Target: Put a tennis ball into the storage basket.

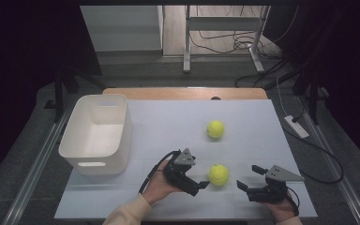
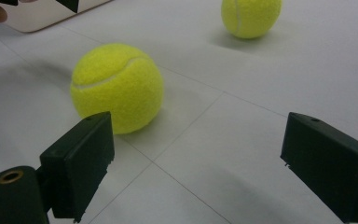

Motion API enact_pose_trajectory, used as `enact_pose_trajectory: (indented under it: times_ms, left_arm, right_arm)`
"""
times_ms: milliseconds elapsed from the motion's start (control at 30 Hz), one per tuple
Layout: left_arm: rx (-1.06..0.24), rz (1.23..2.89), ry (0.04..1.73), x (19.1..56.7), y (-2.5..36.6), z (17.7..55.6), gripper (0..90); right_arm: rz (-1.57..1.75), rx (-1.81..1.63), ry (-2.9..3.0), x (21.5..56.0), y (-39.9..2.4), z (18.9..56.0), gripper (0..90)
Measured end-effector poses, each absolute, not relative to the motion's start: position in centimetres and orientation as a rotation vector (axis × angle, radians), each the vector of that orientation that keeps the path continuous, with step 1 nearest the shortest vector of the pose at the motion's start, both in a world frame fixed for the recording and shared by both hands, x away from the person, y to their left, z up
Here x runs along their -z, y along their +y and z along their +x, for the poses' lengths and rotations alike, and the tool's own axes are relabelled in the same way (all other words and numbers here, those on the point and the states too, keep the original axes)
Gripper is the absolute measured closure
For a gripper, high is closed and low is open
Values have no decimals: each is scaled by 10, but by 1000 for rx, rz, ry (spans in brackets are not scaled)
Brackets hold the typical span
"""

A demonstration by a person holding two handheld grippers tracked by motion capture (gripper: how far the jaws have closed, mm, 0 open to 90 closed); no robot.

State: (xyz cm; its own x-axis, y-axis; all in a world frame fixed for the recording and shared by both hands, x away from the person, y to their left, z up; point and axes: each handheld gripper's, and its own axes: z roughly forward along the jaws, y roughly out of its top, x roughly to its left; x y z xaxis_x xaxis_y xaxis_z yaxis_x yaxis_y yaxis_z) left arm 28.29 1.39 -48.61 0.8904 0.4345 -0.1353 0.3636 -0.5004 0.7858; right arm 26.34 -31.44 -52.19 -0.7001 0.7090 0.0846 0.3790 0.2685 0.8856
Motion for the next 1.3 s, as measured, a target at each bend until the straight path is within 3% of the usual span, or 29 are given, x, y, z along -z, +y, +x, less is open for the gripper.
enact_pose_trajectory:
  times_ms: [1300]
  left_arm:
    - [-30, 2252, 499, 502, -42, 295, 14]
  right_arm:
    - [984, -1415, 2204, 520, -315, 263, 95]
